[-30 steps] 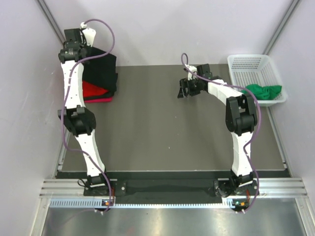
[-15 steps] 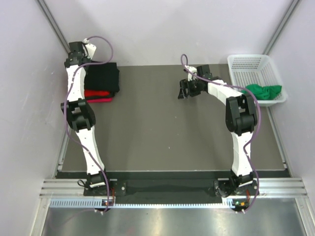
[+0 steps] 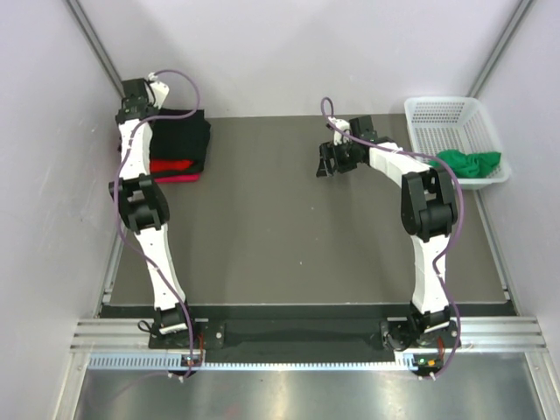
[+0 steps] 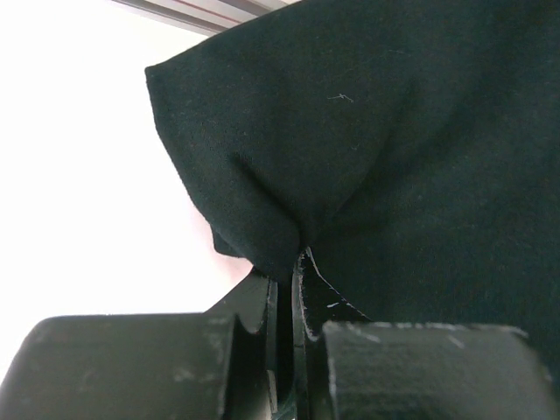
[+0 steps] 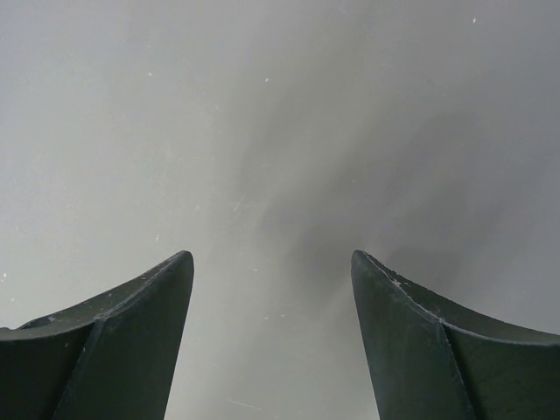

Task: Fold and stack the t-shirts
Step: Neatly place the folded tshirt to the corner, then reset both grippers

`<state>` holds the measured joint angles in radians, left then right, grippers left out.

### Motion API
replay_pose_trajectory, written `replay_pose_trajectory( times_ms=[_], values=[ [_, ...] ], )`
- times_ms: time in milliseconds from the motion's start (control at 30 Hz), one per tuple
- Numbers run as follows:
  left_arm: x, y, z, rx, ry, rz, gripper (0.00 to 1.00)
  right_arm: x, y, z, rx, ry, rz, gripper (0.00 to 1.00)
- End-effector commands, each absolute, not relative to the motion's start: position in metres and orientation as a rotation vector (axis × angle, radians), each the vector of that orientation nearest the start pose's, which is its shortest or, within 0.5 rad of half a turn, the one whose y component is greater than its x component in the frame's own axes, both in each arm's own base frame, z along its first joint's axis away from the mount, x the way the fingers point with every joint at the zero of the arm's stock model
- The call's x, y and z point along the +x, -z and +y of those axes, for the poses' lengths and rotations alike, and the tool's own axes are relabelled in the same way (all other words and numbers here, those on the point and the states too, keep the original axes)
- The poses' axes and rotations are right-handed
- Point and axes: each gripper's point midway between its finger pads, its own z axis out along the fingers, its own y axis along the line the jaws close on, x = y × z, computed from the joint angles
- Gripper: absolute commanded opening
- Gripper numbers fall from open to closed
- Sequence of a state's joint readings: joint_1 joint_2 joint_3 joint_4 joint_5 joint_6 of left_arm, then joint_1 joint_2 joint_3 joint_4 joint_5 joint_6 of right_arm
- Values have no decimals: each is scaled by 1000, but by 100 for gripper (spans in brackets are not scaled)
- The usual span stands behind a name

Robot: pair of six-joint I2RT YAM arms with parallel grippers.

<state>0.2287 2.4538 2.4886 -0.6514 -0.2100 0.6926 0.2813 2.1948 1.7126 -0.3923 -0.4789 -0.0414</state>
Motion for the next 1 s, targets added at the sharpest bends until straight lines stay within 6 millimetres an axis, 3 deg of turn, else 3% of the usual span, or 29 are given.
replay_pose_trajectory(
  times_ms=[0,33,100,133,167,200,233,267,300,333,367,400,467,500,600,667,700,833,967],
  values=[
    [624,-209,233,346,-883,2135,0,497,-100,237,-641,-693,2259,73],
    [625,-211,234,323,-896,2124,1,497,-101,237,-641,-690,2256,73],
    [627,-214,230,296,-913,2108,17,495,-101,238,-647,-690,2254,73],
    [629,-220,226,258,-903,2087,33,495,-103,237,-649,-687,2251,73],
    [628,-238,219,231,-890,2050,38,496,-106,237,-648,-679,2246,73],
    [630,-239,205,230,-864,2041,47,497,-109,236,-651,-670,2238,73],
    [630,-247,196,193,-843,2017,72,499,-116,235,-650,-659,2224,74],
    [629,-266,187,167,-844,1974,74,501,-120,234,-648,-639,2215,76],
    [633,-274,163,176,-815,1950,79,501,-130,234,-661,-625,2192,78],
    [634,-281,148,165,-783,1932,99,505,-139,234,-664,-600,2174,83],
    [629,-296,135,155,-772,1889,99,506,-146,236,-673,-590,2156,99],
    [631,-300,103,188,-730,1863,99,507,-155,236,-675,-580,2137,100],
    [618,-306,61,220,-637,1838,99,513,-170,235,-666,-539,2106,100],
    [616,-302,24,273,-539,1839,99,515,-178,234,-648,-523,2094,100],
    [590,-271,-44,250,-179,1963,99,525,-191,225,-531,-428,2101,100],
    [572,-239,-75,135,65,2076,99,531,-190,211,-445,-334,2118,100],
    [560,-225,-102,161,190,2118,99,531,-190,210,-370,-336,2136,100],
    [521,-154,-150,162,425,2315,99,533,-192,194,-294,-247,2141,100],
    [514,-137,-164,149,506,2345,99,534,-194,183,-311,-167,2140,100]
  ],
)
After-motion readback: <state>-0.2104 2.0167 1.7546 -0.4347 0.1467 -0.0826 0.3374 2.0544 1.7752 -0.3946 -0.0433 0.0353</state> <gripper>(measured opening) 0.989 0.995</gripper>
